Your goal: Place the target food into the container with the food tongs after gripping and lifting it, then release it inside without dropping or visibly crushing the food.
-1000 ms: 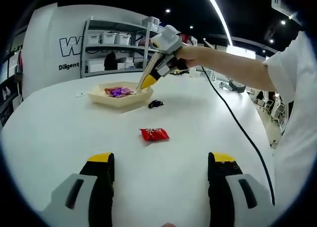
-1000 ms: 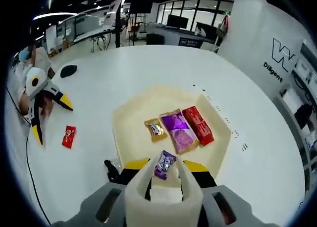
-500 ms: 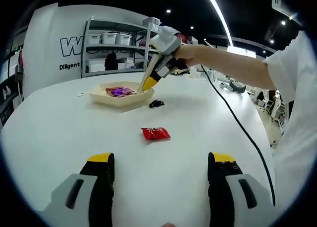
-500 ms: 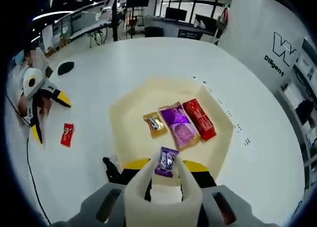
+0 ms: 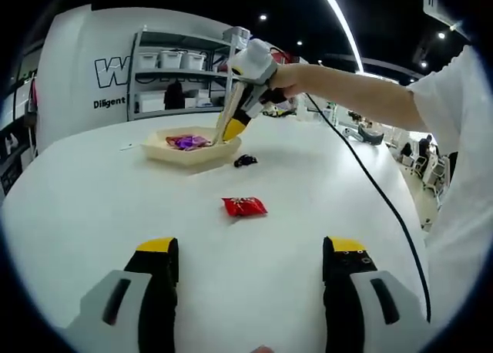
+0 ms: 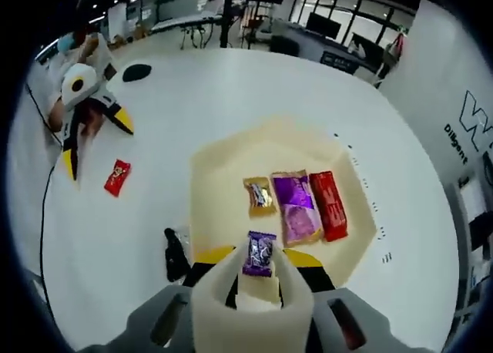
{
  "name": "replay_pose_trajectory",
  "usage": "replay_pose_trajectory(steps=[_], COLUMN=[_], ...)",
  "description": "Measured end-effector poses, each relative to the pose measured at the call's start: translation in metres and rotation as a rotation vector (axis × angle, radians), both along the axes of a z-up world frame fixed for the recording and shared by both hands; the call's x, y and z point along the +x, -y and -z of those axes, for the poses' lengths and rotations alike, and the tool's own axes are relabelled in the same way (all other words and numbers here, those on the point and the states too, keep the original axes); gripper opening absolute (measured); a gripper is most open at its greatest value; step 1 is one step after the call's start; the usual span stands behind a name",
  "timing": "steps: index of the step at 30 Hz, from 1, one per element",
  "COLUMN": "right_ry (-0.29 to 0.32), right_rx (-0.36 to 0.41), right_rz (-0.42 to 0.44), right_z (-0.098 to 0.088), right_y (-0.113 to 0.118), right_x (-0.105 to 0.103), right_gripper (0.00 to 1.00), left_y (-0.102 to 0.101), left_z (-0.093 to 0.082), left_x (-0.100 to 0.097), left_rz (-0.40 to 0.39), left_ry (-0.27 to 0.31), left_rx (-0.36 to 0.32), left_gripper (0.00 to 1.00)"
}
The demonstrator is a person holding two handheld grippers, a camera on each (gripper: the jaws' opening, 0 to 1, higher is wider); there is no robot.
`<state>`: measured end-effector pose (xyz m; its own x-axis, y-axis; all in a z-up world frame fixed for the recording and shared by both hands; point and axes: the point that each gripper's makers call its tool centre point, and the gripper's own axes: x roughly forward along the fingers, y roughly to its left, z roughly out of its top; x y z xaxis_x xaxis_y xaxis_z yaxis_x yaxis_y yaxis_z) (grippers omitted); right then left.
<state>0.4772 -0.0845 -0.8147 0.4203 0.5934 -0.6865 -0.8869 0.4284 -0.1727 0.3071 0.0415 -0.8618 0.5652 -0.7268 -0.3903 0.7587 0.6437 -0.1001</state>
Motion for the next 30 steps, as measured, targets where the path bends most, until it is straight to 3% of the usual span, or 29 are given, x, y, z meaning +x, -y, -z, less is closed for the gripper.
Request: replay_pose_trajectory(steps=[6, 9, 11, 14, 19, 24, 30], right_ry=[-0.041, -0.055, -0.088, -0.102, -0.142, -0.026, 0.022], right_rx=[-0.073, -0.074, -0.114, -0.124, -0.165, -0.293, -0.334], right_rz=[-0.003, 0.036, 0.126, 0.134, 0.011, -0.265, -0.383], right_z=[0.027, 0.021, 0.026, 0.029, 0.031, 0.03, 0.029], right_y=[0.012, 0.015, 0.023, 0.024, 0.017, 0.005, -0.005], right_x=[0.026, 0.026, 0.028, 0.029, 0.025, 0.025, 0.029], right_gripper=[0.14, 0.14, 0.14, 0.14, 0.15, 0.15, 0.16], left_y=[0.0, -0.001, -0.001, -0.001, -0.003, -0.005, -0.006], left_z=[0.001, 0.002, 0.002, 0.002, 0.003, 0.003, 0.002], left_x=[0.0, 0.0, -0.001, -0.001, -0.001, 0.0, 0.002], left_rz=[-0.001, -0.004, -0.004, -0.005, -0.009, -0.015, -0.016], left_ry=[-0.002, -0.005, -0.004, -0.004, -0.002, -0.001, -0.002], left_rx=[0.008, 0.008, 0.002, 0.0, -0.001, 0.002, 0.006], left_gripper=[0.75, 0.75, 0.75, 0.75, 0.74, 0.74, 0.74])
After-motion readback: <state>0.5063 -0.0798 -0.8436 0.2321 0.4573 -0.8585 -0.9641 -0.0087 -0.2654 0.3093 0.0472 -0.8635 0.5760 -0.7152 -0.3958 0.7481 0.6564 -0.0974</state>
